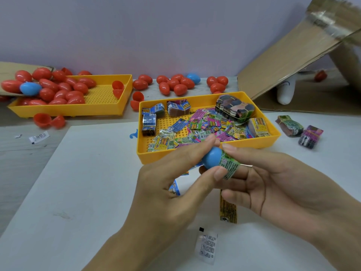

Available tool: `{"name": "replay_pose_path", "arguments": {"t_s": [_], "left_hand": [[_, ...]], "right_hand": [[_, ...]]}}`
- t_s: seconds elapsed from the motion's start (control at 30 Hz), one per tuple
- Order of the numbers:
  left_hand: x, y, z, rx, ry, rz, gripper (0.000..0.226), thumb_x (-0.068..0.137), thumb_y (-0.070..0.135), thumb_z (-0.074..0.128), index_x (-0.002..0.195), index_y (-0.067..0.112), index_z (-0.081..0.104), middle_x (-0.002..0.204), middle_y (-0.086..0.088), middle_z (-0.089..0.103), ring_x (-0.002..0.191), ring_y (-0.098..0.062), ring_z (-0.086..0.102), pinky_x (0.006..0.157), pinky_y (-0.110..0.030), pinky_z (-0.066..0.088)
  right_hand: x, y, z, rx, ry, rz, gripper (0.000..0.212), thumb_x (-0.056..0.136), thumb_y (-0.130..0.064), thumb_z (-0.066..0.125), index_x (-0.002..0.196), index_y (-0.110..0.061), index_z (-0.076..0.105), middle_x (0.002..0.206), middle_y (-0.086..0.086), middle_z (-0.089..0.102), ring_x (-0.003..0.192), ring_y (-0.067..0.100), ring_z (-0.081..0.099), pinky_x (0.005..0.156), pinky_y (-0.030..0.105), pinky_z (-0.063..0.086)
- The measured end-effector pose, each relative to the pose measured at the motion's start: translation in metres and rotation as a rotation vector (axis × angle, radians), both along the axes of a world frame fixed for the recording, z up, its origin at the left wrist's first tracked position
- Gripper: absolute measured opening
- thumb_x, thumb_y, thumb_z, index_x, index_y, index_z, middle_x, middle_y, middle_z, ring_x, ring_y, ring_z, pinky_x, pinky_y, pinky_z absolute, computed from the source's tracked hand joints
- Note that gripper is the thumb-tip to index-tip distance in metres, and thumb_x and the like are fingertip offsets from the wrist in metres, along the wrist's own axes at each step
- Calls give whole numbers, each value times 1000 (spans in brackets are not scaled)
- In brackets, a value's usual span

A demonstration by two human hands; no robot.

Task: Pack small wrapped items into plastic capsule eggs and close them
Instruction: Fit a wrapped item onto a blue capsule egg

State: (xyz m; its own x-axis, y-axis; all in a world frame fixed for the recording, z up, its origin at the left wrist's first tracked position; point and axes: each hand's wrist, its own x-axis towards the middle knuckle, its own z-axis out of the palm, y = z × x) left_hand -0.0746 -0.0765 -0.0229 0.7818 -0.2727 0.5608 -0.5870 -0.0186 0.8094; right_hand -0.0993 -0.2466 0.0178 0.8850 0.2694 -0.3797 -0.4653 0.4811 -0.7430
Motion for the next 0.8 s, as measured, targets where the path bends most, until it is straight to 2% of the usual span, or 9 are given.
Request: {"name": "replay_pose_path", "arguments": {"t_s": [0.13, 0.23, 0.4, 0.57, 0.7, 0.8], "left_hand": [[2, 1, -1, 5, -10, 0, 39, 86, 23, 68, 125, 20, 63, 124, 12, 68, 115, -8, 65, 96, -24, 50], [2, 1, -3, -8, 19, -7, 41, 88, 24, 67, 128, 18, 64, 124, 14, 68, 117, -9, 64, 99, -27, 50], [2, 2, -2, -9, 69, -25, 38, 90, 28, 64, 128, 26, 65, 123, 20, 67, 117, -5, 63, 96, -21, 51], [1, 1, 2, 12, 12, 17, 42, 91, 35, 63, 129, 19, 61, 118, 24, 68, 109, 0, 66, 89, -16, 51], [0, 1, 3, 42, -50, 33, 40, 90, 27, 63, 129, 17, 58, 119, 28, 64, 110, 2, 65, 89, -13, 50], [0, 0, 2, 54, -54, 29, 38, 92, 25, 61, 129, 16, 60, 123, 25, 64, 112, 2, 63, 91, -12, 48]], "right_hand": [[1, -1, 0, 32, 23, 10, 32, 71, -18, 79, 102, -13, 79, 98, 17, 75, 78, 25, 75, 54, 25, 58], [1, 0, 0, 41, 28, 2, 25, 74, -13, 81, 99, -13, 79, 97, 17, 74, 78, 25, 75, 52, 25, 58], [1, 2, 1, 66, 30, 1, 23, 75, -16, 80, 98, -13, 79, 97, 17, 74, 82, 28, 75, 52, 26, 59], [1, 2, -1, 142, 53, 22, 30, 72, -19, 82, 100, -7, 78, 97, 18, 74, 83, 29, 75, 53, 26, 59], [1, 1, -3, 188, 61, 32, 33, 70, -17, 84, 101, -6, 77, 95, 19, 73, 83, 29, 75, 55, 27, 59], [1, 1, -3, 191, 45, 28, 36, 67, -18, 87, 100, -7, 78, 93, 18, 74, 83, 28, 75, 56, 27, 59]]}}
